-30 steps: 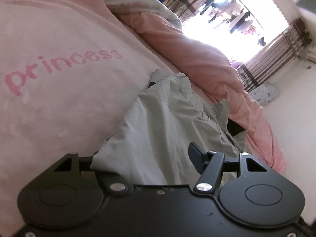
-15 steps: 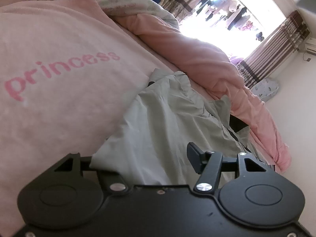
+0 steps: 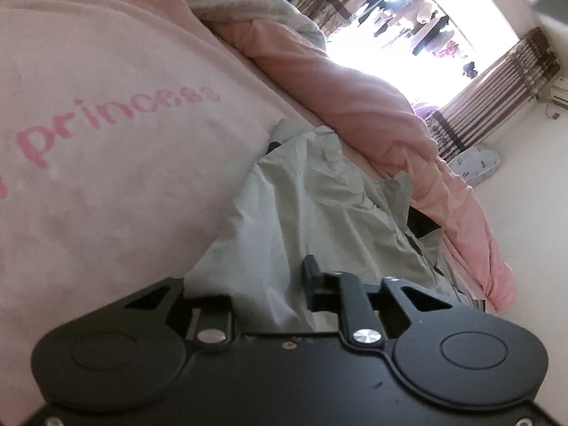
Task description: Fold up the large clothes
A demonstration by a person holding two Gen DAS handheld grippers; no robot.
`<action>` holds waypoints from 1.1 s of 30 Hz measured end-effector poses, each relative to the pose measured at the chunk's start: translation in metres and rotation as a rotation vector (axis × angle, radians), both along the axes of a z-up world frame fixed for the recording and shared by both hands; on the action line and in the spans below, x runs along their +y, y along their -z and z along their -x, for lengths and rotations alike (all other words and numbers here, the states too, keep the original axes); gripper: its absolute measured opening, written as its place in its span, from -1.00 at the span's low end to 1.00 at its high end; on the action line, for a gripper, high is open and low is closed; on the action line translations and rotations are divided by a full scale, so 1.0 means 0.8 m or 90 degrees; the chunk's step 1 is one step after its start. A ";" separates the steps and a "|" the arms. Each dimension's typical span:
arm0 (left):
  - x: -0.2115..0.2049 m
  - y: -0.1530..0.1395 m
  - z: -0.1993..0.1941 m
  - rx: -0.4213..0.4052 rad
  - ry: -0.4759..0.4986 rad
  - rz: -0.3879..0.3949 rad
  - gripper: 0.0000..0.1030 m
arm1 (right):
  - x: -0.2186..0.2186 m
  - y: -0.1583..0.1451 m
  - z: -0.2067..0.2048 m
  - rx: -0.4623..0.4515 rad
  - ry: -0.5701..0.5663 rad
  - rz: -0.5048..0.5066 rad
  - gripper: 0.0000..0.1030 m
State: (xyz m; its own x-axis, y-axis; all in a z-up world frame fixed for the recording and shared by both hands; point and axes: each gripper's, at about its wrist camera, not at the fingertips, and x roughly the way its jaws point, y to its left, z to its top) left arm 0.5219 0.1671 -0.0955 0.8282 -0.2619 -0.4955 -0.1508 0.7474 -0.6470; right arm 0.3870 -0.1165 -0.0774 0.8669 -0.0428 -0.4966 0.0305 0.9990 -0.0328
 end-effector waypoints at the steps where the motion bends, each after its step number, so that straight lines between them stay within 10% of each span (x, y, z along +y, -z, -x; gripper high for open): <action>1: -0.001 -0.004 0.001 -0.004 -0.001 -0.001 -0.79 | -0.001 0.001 0.000 0.000 -0.001 0.000 -0.33; 15: -0.069 -0.109 0.003 -0.125 0.041 -0.013 -0.96 | -0.119 -0.045 0.045 -0.007 0.051 -0.081 -0.32; 22: -0.214 -0.159 0.000 -0.220 0.194 0.037 -1.00 | -0.201 -0.040 0.080 -0.010 0.128 -0.122 -0.32; 26: -0.343 -0.128 0.005 -0.225 0.349 0.028 -1.00 | -0.228 -0.032 0.095 -0.006 0.160 -0.133 -0.32; 29: -0.432 -0.058 -0.017 -0.127 0.411 -0.018 -0.97 | -0.241 -0.028 0.103 0.010 0.179 -0.131 -0.32; 33: -0.482 -0.010 -0.028 -0.093 0.434 -0.121 -0.31 | -0.251 -0.033 0.121 0.003 0.185 -0.121 -0.31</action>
